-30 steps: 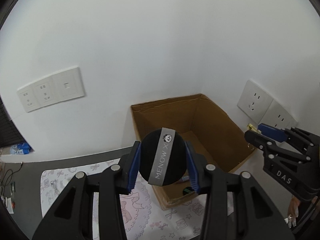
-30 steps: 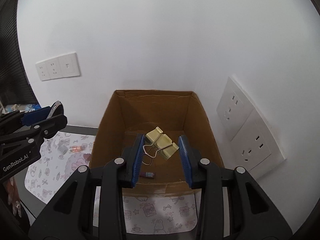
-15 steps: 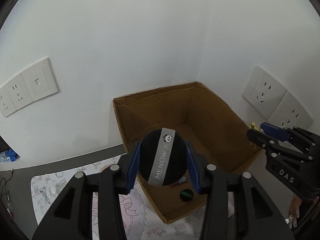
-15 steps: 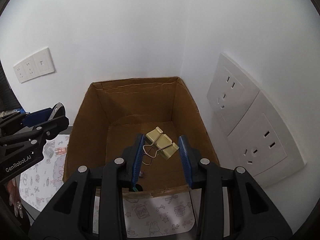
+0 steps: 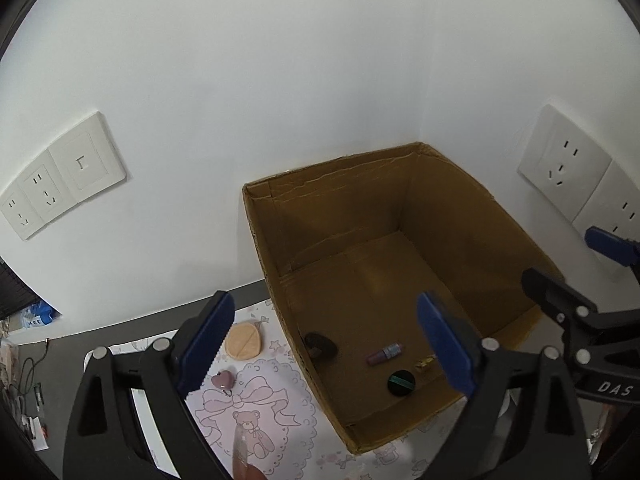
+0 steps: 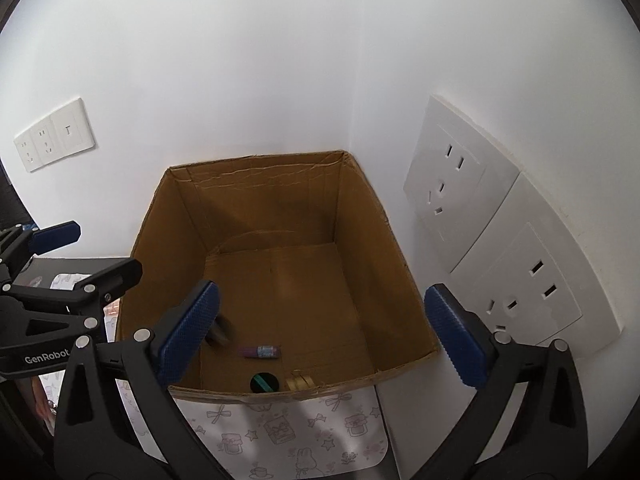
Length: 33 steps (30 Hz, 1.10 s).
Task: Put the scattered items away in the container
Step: 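Open both tools to drop the binder clip and MENOW compact into the box, then withdraw both tools from the box back over the mat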
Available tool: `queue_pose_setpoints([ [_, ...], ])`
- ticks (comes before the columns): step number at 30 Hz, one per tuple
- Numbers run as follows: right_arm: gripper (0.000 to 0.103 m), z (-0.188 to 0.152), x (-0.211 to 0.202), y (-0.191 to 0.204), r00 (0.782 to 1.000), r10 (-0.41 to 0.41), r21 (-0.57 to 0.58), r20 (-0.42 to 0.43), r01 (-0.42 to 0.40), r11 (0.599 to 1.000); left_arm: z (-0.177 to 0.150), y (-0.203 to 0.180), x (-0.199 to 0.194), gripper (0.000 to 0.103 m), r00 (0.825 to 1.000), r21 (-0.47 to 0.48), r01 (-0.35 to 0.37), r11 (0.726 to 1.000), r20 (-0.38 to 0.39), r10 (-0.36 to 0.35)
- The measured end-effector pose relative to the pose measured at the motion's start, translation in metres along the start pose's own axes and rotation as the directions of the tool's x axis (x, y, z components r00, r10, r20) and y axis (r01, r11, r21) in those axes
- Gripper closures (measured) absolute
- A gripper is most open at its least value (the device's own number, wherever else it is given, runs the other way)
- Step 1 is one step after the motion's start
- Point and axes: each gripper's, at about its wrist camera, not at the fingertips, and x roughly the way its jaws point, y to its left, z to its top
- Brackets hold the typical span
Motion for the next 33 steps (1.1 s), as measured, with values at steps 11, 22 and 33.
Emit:
queue_pose_setpoints([
  [11,0.000,-0.003,-0.007,-0.004,1.000,0.001,-0.006,0.003,-0.001,1.000,-0.002,0.003,-0.006,0.002,1.000,-0.003,-0.001,1.000,0.019,0.001],
  [22,0.000,-0.006,-0.013,0.000,1.000,-0.004,-0.016,0.007,0.004,1.000,-0.006,0.013,-0.019,0.000,0.999,-0.047,-0.021,0.999,0.038,0.023],
  [33,0.000,-0.007,-0.023,0.008,0.999,0.038,-0.034,0.028,-0.037,0.999,-0.020,0.040,-0.056,0.000,0.990,-0.161,-0.095,0.982,0.089,0.110],
])
